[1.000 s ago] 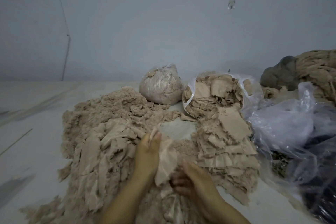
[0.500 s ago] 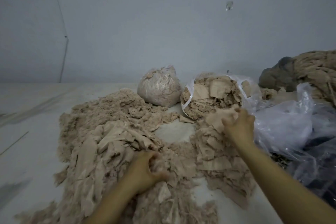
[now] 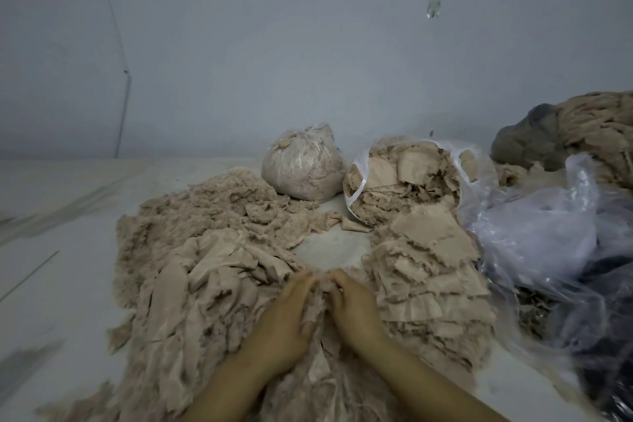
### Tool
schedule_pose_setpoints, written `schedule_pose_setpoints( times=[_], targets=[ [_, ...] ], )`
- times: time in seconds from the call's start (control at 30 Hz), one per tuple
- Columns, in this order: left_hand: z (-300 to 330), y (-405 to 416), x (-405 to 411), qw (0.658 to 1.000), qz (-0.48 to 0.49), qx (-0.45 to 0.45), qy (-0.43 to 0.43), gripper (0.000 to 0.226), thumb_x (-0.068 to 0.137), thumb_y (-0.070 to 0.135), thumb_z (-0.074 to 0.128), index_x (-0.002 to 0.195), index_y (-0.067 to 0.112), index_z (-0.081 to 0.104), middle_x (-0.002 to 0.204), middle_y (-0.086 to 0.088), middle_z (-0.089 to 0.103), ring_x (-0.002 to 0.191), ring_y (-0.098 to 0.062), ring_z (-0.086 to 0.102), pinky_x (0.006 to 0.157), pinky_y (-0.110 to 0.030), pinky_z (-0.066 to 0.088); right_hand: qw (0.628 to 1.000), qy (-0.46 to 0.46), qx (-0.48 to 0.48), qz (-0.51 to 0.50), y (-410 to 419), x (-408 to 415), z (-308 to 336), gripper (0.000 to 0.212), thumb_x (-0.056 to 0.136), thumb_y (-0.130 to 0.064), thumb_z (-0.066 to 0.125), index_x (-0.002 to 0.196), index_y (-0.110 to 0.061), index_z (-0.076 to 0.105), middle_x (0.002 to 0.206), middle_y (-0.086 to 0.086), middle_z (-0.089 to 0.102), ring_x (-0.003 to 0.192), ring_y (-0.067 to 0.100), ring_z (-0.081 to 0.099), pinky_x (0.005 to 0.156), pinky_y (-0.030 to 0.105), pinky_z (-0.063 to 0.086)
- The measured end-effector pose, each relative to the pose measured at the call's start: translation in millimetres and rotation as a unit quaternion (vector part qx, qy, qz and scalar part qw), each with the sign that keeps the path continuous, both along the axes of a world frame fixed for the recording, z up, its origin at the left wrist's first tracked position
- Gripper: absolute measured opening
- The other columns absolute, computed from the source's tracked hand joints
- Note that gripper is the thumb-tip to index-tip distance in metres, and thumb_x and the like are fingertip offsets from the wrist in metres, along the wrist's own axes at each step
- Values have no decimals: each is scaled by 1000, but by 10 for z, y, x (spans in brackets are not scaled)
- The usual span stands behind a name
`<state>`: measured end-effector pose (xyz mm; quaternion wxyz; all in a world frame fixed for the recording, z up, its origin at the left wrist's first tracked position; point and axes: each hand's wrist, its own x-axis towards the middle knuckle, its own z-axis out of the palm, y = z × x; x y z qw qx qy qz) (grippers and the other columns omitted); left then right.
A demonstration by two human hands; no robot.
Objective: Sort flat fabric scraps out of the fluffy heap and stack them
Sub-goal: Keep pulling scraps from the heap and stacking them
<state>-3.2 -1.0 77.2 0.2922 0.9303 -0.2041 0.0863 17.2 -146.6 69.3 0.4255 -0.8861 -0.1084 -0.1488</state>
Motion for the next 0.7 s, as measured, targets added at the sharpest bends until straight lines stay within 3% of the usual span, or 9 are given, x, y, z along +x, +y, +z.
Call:
schedule_pose_setpoints(
  times=[0.1, 0.17, 0.23, 0.3, 0.4, 0.5, 0.6, 0.7],
  targets=[
    [6, -47, 69, 1000, -11, -12, 17, 72, 90, 12, 53, 150, 21, 14, 157, 7, 13, 142, -7, 16, 115, -23, 18, 998, -25, -60, -16, 43, -14, -4, 18, 96, -16, 43, 111, -16, 53, 107, 5, 60, 94, 23, 58, 72, 30, 42],
    [-15, -85, 102, 1000, -10, -16, 16, 70, 89, 10, 50, 149, 21, 16, 156, 4, 16, 142, -8, 17, 116, -22, 16, 992, 47, -113, -44, 3, 42, -39, 32, 93, -22, 46, 124, -15, 47, 123, 5, 49, 109, 24, 54, 83, 31, 43],
    [-52, -110, 113, 1000, -17, -14, 21, 70, 88, 10, 48, 149, 23, 16, 156, 5, 16, 143, -7, 14, 116, -21, 13, 984, 112, -133, -35, -56, 89, -67, 33, 92, -25, 49, 123, -14, 55, 122, 9, 55, 110, 26, 56, 84, 29, 44],
    [-91, -117, 117, 1000, -18, -3, 24, 71, 88, 11, 48, 149, 26, 14, 157, 7, 14, 143, -6, 11, 116, -19, 12, 989, 110, -98, -19, -90, 66, -89, 22, 94, -20, 49, 104, -13, 66, 106, 10, 68, 97, 25, 63, 75, 27, 45],
    [-135, -98, 182, 1000, -13, 4, -2, 63, 93, 15, 44, 149, 22, 17, 155, 7, 19, 143, -7, 14, 114, -17, 12, 999, 31, -41, 14, -57, -40, -71, 19, 97, -15, 46, 96, -11, 64, 92, 7, 68, 82, 15, 60, 71, 25, 44],
    [-155, -54, 230, 999, -34, -21, -10, 37, 93, 11, 43, 129, 14, 50, 130, 3, 50, 127, -18, 46, 99, -11, 30, 996, -55, 25, 60, 7, -181, 31, 21, 96, -12, 52, 75, -15, 56, 67, -17, 57, 65, -6, 51, 64, 8, 36],
    [-186, 10, 267, 999, -4, -43, -6, 29, 94, 8, 46, 117, 16, 62, 121, -1, 61, 113, -13, 55, 96, -20, 40, 991, -63, 100, 58, -28, -301, 111, 24, 94, -15, 58, 71, -8, 56, 59, -13, 51, 59, -1, 49, 57, 12, 35],
    [-202, 47, 357, 999, 19, -28, -14, 35, 94, 1, 46, 124, 12, 60, 125, -9, 61, 113, -11, 53, 92, -13, 34, 972, -17, 223, 75, -121, -374, 140, 28, 93, -21, 61, 66, -15, 55, 52, -10, 48, 50, 0, 45, 52, 15, 35]
  ],
)
